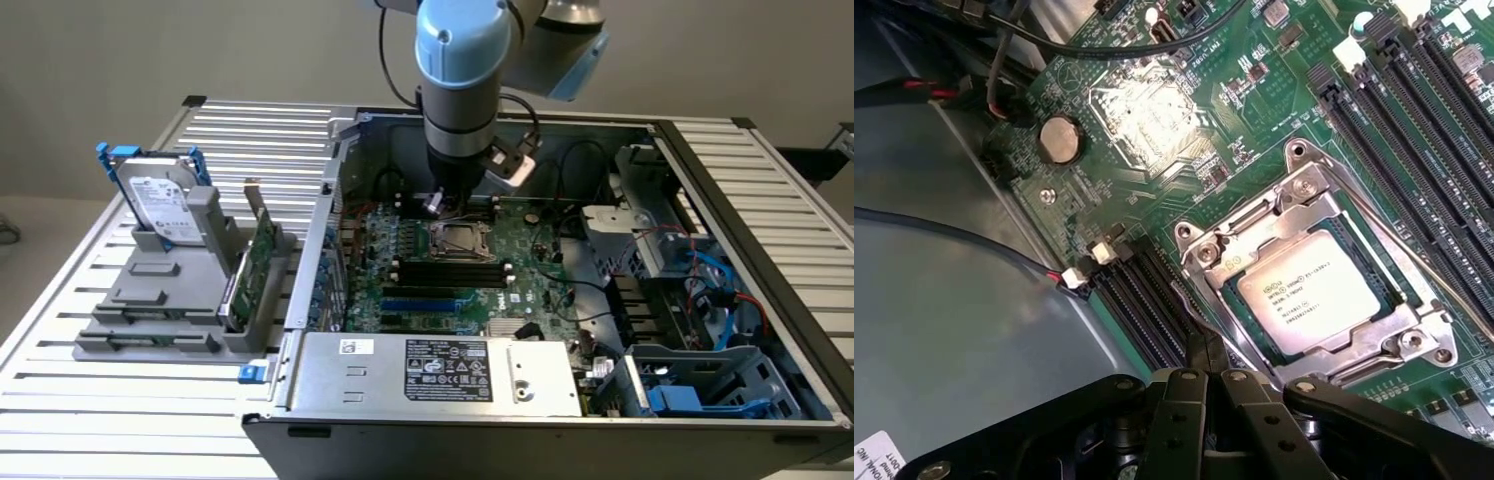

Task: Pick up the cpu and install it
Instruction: 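Install the first cpu locking lever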

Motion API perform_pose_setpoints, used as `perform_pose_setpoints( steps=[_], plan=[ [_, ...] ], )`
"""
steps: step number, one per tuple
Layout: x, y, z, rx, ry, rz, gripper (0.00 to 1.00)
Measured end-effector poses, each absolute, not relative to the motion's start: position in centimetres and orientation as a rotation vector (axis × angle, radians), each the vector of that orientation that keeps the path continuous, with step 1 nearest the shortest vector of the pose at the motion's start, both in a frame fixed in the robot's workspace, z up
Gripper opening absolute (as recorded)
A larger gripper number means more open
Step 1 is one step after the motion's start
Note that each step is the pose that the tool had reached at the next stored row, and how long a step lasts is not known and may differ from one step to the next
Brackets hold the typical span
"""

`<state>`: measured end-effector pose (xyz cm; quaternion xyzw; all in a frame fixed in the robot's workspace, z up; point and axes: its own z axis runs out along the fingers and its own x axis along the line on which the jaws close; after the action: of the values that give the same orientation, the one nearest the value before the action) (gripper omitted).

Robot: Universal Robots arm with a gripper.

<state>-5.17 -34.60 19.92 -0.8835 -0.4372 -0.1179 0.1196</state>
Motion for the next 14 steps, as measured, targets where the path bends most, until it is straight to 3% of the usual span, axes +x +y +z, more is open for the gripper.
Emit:
perform_pose_setpoints(
  steps=[14],
  plan=[
    [-4.89, -34.59, 19.47, -2.588, -1.269, -0.346, 0.11]
  ],
)
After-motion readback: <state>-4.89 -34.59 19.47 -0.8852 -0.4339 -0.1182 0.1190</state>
